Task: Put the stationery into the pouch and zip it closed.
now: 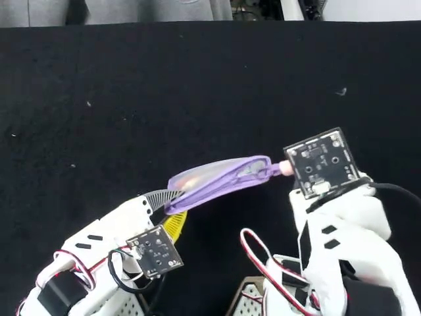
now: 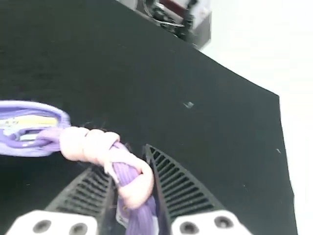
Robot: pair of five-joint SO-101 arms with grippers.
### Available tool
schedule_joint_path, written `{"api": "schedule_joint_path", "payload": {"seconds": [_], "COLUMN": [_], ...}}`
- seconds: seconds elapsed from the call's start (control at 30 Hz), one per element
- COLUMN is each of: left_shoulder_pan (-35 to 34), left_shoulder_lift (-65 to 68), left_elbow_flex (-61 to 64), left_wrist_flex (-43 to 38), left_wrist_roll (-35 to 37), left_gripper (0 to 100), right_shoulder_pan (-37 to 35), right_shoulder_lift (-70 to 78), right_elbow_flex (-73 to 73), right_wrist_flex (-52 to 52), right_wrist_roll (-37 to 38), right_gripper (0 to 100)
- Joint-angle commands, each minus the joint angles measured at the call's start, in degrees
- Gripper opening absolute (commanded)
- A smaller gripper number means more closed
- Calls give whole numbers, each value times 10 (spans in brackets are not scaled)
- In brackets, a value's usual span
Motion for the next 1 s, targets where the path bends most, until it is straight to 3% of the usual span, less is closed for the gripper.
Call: {"api": "schedule_joint_path", "payload": {"seconds": [0.0,0.53,0.73,0.97], "left_shoulder_pan": [-24,-24,-25,-46], "left_shoulder_lift": [2,2,2,1], "left_elbow_flex": [24,24,24,23], "left_wrist_flex": [1,4,4,0], "left_wrist_roll": [-1,-1,-1,-1], "left_gripper": [28,28,28,28], "right_shoulder_pan": [40,171,251,271], "right_shoulder_lift": [0,0,1,46], "right_elbow_flex": [-26,-25,-22,-22], "right_wrist_flex": [-34,-84,-100,-108], "right_wrist_roll": [1,-1,3,4], "right_gripper": [11,11,11,11]}}
